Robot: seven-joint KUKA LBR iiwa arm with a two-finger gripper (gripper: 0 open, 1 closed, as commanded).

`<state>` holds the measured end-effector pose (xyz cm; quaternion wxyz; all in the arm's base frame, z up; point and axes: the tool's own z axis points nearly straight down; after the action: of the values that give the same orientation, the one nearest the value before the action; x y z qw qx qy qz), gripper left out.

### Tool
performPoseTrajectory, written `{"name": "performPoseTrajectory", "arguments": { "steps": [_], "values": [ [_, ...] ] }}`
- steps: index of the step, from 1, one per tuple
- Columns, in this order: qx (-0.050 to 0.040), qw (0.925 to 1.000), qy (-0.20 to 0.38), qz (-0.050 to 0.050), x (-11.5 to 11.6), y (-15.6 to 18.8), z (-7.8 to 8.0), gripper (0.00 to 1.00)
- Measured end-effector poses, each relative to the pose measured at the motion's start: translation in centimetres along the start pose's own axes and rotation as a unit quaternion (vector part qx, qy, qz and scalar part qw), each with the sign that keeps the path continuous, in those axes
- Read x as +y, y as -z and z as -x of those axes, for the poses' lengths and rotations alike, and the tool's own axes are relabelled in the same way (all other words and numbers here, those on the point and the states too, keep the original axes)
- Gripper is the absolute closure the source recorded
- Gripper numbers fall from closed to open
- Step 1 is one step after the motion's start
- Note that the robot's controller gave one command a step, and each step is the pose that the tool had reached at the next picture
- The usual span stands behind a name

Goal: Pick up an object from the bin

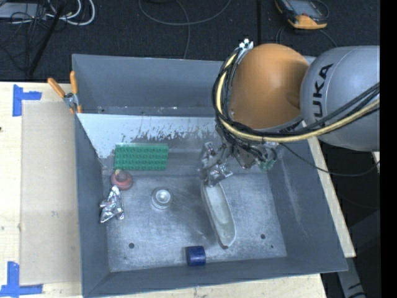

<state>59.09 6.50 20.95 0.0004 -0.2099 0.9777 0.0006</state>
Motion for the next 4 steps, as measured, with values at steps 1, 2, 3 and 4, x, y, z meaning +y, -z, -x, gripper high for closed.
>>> {"name": "performPoseTrajectory", "arguments": {
  "steps": [1, 2, 3, 4],
  "values": [
    [0.0, 1.0, 0.0, 0.0, 0.01, 0.0, 0.0, 1.0],
    [0.0001, 1.0, -0.001, 0.0, 0.01, 0.0, 0.0, 1.0],
    [0.0, 1.0, -0.001, 0.0, 0.02, 0.0, 0.0, 1.0],
    [0.0001, 1.0, -0.001, 0.0, 0.02, -0.01, 0.0, 1.0]
  ]
}}
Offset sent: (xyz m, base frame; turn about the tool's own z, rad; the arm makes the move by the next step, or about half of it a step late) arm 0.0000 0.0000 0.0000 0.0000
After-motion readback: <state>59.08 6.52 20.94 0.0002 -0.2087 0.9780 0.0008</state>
